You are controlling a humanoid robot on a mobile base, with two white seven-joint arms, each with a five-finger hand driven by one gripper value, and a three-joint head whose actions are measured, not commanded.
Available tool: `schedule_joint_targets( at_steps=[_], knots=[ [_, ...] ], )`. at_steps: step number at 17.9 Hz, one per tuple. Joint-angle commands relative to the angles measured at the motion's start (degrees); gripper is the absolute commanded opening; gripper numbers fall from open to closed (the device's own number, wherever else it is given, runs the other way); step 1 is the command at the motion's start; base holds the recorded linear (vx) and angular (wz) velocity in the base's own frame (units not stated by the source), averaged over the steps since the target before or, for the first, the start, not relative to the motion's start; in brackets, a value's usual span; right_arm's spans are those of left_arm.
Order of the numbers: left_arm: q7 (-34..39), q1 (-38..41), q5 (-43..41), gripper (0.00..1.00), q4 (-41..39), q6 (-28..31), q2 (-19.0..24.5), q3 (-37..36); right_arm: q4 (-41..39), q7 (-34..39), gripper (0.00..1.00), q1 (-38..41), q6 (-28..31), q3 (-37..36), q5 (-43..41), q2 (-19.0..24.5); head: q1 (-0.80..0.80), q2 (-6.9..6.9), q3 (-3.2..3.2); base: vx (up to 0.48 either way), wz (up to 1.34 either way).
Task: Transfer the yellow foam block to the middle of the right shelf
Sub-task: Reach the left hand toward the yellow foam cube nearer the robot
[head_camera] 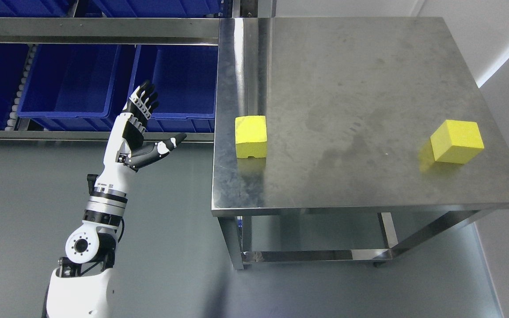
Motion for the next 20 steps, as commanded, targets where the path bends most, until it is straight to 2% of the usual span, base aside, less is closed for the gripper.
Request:
schedule_joint_targets(
  at_steps=[1, 7, 10, 13, 18, 20],
  knots=[
    [-0.2, 0.4, 0.0, 1.0, 0.0, -0.3, 1.0, 0.0, -1.0, 0.0, 1.0, 0.1, 0.0, 0.0, 0.3, -1.0, 0.0, 0.0, 0.0, 0.038, 0.0],
    [-1.9, -0.9, 0.0, 1.0, 0.0, -2.2, 1.0, 0.5, -1.0, 0.0, 1.0, 0.1, 0.0, 0.0, 0.2, -1.0, 0.0, 0.0, 0.0, 0.016, 0.0],
    [-14.9, -5.2, 0.0, 0.99, 0.0, -2.4, 1.0, 0.1, -1.0, 0.0, 1.0, 0.1, 0.0, 0.0, 0.2, -1.0, 0.0, 0.0, 0.0, 0.0, 0.0],
    [-23.0, -9.1, -1.0, 0.99, 1.4, -1.9, 5.0, -1.7, -1.0, 0.0, 1.0, 0.1, 0.0, 0.0, 0.2, -1.0, 0.0, 0.0, 0.0, 0.0, 0.0],
    [-23.7, -15.4, -12.9, 1.0, 10.6, -1.3, 5.6, -9.5, -1.0, 0.0, 1.0, 0.1, 0.0, 0.0, 0.2, -1.0, 0.0, 0.0, 0.0, 0.0, 0.0],
    [-24.0, -15.9, -13.6, 1.0, 11.7, -0.9, 5.6, -11.9, -1.0, 0.0, 1.0, 0.1, 0.0, 0.0, 0.2, -1.0, 0.0, 0.0, 0.0, 0.0, 0.0]
  ],
)
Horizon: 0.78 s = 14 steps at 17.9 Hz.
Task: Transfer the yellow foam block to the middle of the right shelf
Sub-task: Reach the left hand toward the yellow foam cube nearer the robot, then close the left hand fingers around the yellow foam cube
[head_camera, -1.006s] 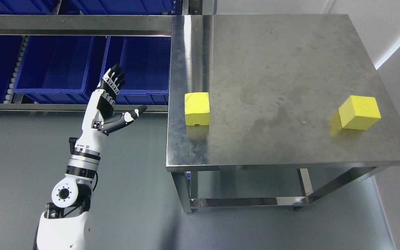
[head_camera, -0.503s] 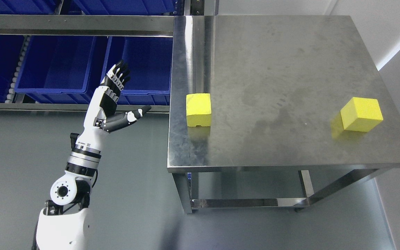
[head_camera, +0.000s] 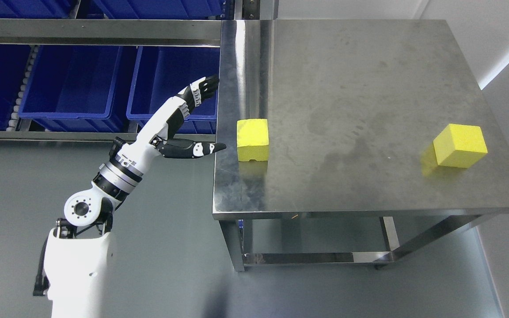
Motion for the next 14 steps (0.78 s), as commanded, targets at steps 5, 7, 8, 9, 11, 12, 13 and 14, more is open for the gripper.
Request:
schedule_joint_targets(
  at_steps=[5, 7, 8, 9, 11, 12, 13, 14],
  knots=[
    [-1.8, -5.7, -6.7, 1.0, 13.5, 0.7, 1.6, -13.0, -1.0, 0.0, 1.0, 0.1, 0.0, -0.1, 0.2, -1.0, 0.0, 0.0, 0.0, 0.0, 0.0],
    [-1.8, -7.0, -7.4, 1.0, 16.2, 0.7, 0.7, -13.9, -1.0, 0.0, 1.0, 0.1, 0.0, -0.1, 0.2, -1.0, 0.0, 0.0, 0.0, 0.0, 0.0],
    [-1.8, -8.3, -7.6, 1.0, 18.0, 0.7, 0.3, -14.4, -1.0, 0.0, 1.0, 0.1, 0.0, 0.0, 0.2, -1.0, 0.0, 0.0, 0.0, 0.0, 0.0],
    [-1.8, -9.9, -7.7, 1.0, 19.9, 0.7, 0.2, -15.1, -1.0, 0.0, 1.0, 0.1, 0.0, 0.0, 0.2, -1.0, 0.0, 0.0, 0.0, 0.0, 0.0],
    [-1.8, -12.8, -7.7, 1.0, 23.1, 0.7, 0.2, -15.6, -1.0, 0.0, 1.0, 0.1, 0.0, 0.0, 0.2, -1.0, 0.0, 0.0, 0.0, 0.0, 0.0],
    [-1.8, -13.6, -7.7, 1.0, 24.1, 0.7, 0.2, -15.7, -1.0, 0.0, 1.0, 0.1, 0.0, 0.0, 0.2, -1.0, 0.0, 0.0, 0.0, 0.0, 0.0],
    [-1.9, -14.4, -8.3, 1.0, 25.2, 0.7, 0.2, -15.7, -1.0, 0.0, 1.0, 0.1, 0.0, 0.0, 0.2, -1.0, 0.0, 0.0, 0.0, 0.0, 0.0],
    [-1.9, -14.7, -8.9, 0.99, 25.6, 0.7, 0.2, -15.7, -1.0, 0.0, 1.0, 0.1, 0.0, 0.0, 0.2, -1.0, 0.0, 0.0, 0.0, 0.0, 0.0]
  ],
)
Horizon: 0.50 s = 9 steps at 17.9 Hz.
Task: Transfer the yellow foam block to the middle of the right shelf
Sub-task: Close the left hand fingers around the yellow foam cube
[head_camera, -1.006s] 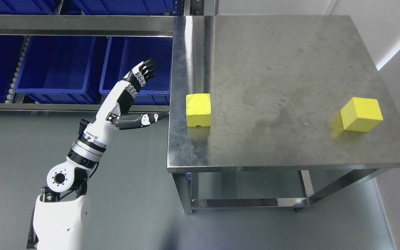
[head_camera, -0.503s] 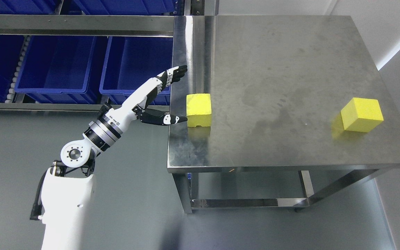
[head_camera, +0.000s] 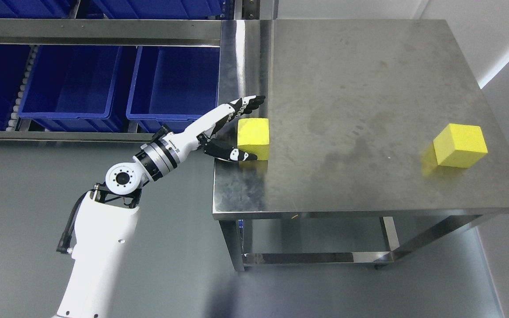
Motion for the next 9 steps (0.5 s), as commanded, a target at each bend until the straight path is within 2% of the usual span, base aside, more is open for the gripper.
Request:
schedule_joint_targets(
  at_steps=[1, 3, 5, 9],
  knots=[
    [-0.3, -4.2, -1.8, 0.97, 11.3, 0.0, -0.4, -4.9, -1.0, 0.0, 1.0, 0.1, 0.0, 0.0, 0.2, -1.0, 0.0, 0.0, 0.0, 0.0, 0.0],
    [-2.1, -4.0, -1.7, 0.87, 11.3, 0.0, -0.4, -4.9, -1.0, 0.0, 1.0, 0.1, 0.0, -0.1, 0.2, -1.0, 0.0, 0.0, 0.0, 0.0, 0.0],
    [-4.8, -3.8, -1.4, 0.72, 11.3, -0.9, -1.0, -3.9, -1.0, 0.0, 1.0, 0.1, 0.0, 0.0, 0.2, -1.0, 0.0, 0.0, 0.0, 0.0, 0.0],
    [-5.1, -2.5, -1.2, 0.49, 11.3, -6.0, -2.7, -1.1, -1.0, 0.0, 1.0, 0.1, 0.0, 0.0, 0.2, -1.0, 0.0, 0.0, 0.0, 0.0, 0.0]
  ],
)
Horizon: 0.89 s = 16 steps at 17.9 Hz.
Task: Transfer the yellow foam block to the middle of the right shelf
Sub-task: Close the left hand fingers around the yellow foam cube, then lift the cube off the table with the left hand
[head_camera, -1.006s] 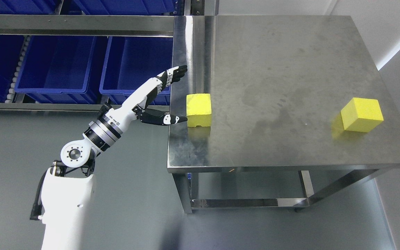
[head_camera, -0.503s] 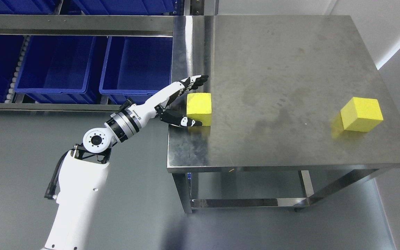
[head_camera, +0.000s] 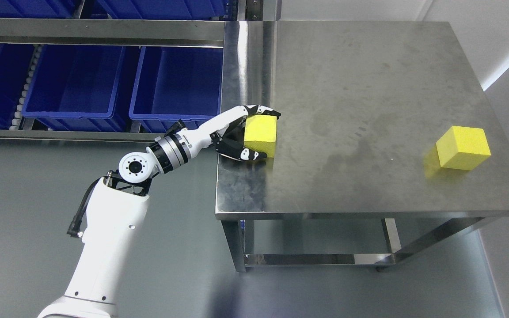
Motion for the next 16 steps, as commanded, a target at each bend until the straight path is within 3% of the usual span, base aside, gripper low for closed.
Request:
schedule_joint_targets(
  at_steps=[1, 4, 6, 9, 12, 16],
  knots=[
    [-1.2, 0.8, -0.1, 0.47, 4.5, -3.3, -1.7, 1.8, -1.0, 0.0, 1.0, 0.1, 0.0, 0.0, 0.2, -1.0, 0.0, 0.0, 0.0, 0.0, 0.0],
    [-0.6, 0.4, 2.0, 0.46, 3.2, -4.1, -1.7, 7.6, -1.0, 0.0, 1.0, 0.1, 0.0, 0.0, 0.2, -1.0, 0.0, 0.0, 0.0, 0.013, 0.02],
    [1.3, -0.2, 14.0, 0.46, 0.2, -5.3, -1.7, 11.4, -1.0, 0.0, 1.0, 0.1, 0.0, 0.0, 0.2, -1.0, 0.0, 0.0, 0.0, 0.013, 0.0],
    [13.1, -0.1, 23.2, 0.48, -0.1, -10.9, -1.7, 17.4, -1.0, 0.0, 1.0, 0.1, 0.0, -0.1, 0.2, -1.0, 0.0, 0.0, 0.0, -0.002, -0.01],
    [28.2, 2.1, 23.7, 0.48, -0.2, -17.7, -1.7, 19.0, -1.0, 0.0, 1.0, 0.1, 0.0, 0.0, 0.2, -1.0, 0.0, 0.0, 0.0, -0.002, -0.01],
    [32.8, 9.3, 23.7, 0.5, -3.5, -21.1, -1.7, 17.4, -1.0, 0.0, 1.0, 0.1, 0.0, 0.0, 0.2, -1.0, 0.0, 0.0, 0.0, 0.0, 0.0]
  ],
)
